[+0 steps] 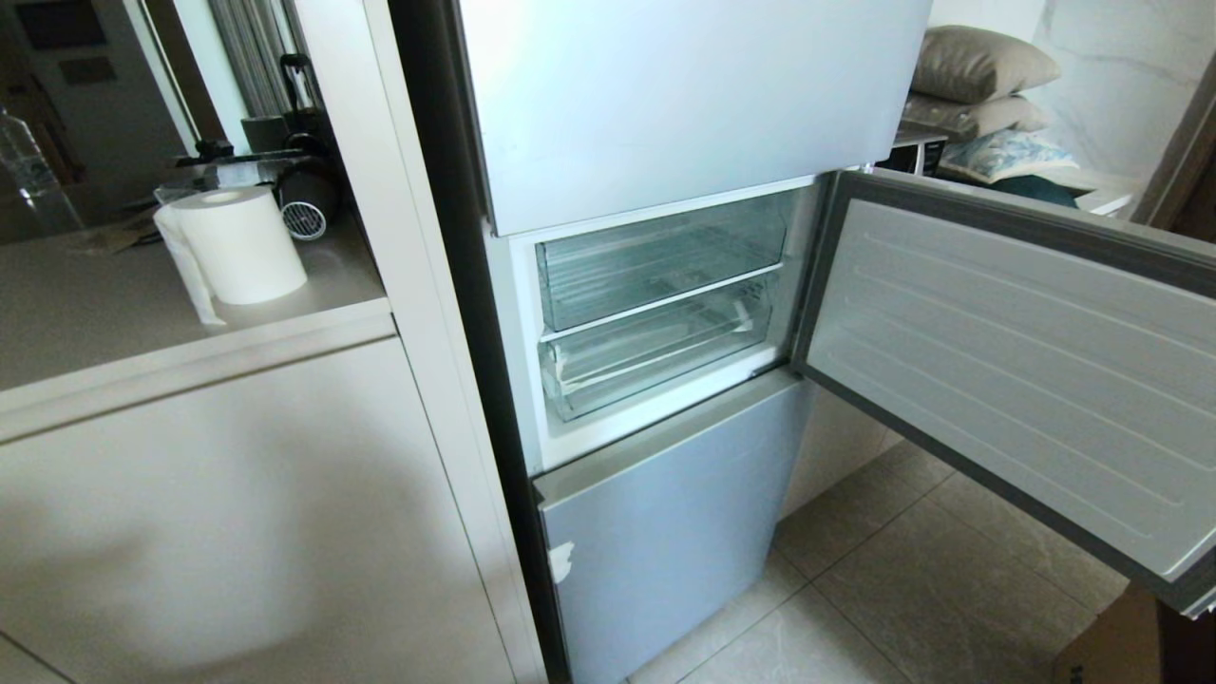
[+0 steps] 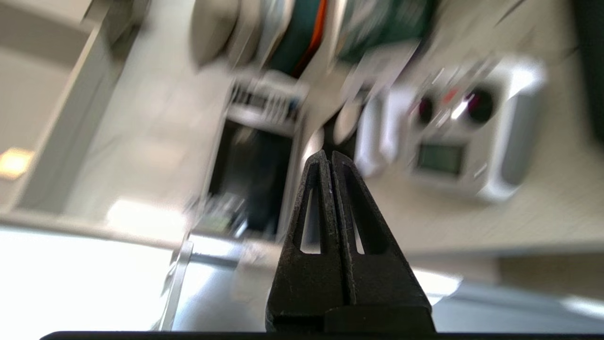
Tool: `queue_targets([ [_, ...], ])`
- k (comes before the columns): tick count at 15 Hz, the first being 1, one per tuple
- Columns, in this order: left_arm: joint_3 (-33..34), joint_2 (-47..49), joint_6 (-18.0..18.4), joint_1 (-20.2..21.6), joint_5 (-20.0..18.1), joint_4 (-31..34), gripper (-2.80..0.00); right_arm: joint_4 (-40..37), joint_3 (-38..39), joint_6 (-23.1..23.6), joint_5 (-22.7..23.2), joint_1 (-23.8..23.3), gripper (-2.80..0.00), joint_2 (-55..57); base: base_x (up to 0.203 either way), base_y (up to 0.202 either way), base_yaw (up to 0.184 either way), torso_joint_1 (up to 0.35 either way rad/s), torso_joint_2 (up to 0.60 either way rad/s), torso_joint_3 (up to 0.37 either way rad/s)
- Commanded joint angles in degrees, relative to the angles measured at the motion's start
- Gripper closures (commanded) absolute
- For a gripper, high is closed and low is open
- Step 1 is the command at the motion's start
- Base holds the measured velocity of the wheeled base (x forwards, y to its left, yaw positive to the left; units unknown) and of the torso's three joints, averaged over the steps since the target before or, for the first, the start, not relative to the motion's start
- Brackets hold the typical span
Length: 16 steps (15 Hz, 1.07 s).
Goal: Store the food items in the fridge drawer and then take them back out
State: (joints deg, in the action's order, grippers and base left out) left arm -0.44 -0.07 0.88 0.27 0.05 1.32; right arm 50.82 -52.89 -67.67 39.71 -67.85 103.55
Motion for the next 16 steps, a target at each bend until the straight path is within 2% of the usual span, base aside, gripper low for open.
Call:
queue_targets([
  [1, 0.0, 0.07, 0.0, 0.08, -0.05, 0.0, 0.0, -0.4, -0.62, -3.19, 7.51, 0.0, 0.0, 1.59, 0.0, 0.0, 0.0, 0.0, 0.0, 0.0],
  [3, 0.0, 0.07, 0.0, 0.02, 0.02, 0.0, 0.0, -4.89, -0.19, -4.1, 13.51, 0.0, 0.0, 0.99, 0.0, 0.0, 0.0, 0.0, 0.0, 0.0],
  [6, 0.0, 0.07, 0.0, 0.0, 0.03, 0.0, 0.0, -11.18, -0.3, -4.05, 18.99, 0.0, 0.0, 0.11, 0.0, 0.0, 0.0, 0.0, 0.0, 0.0],
  [10, 0.0, 0.07, 0.0, 0.0, 0.03, 0.0, 0.0, -11.42, 1.97, -3.94, 19.27, -0.12, 0.0, -3.47, 0.0, 0.0, 0.0, 0.0, 0.0, 0.0],
  [14, 0.0, 0.07, 0.0, 0.0, 0.04, 0.0, 0.0, -9.5, 2.4, -3.38, 18.7, -7.89, 0.0, -7.76, 0.0, 0.0, 0.0, 0.0, 0.0, 0.0],
  [16, 0.0, 0.07, 0.0, 0.0, 0.04, 0.0, 0.0, -5.09, 0.65, -3.49, 17.73, -8.66, 0.0, -3.72, 0.0, 0.0, 0.0, 0.0, 0.0, 0.0],
])
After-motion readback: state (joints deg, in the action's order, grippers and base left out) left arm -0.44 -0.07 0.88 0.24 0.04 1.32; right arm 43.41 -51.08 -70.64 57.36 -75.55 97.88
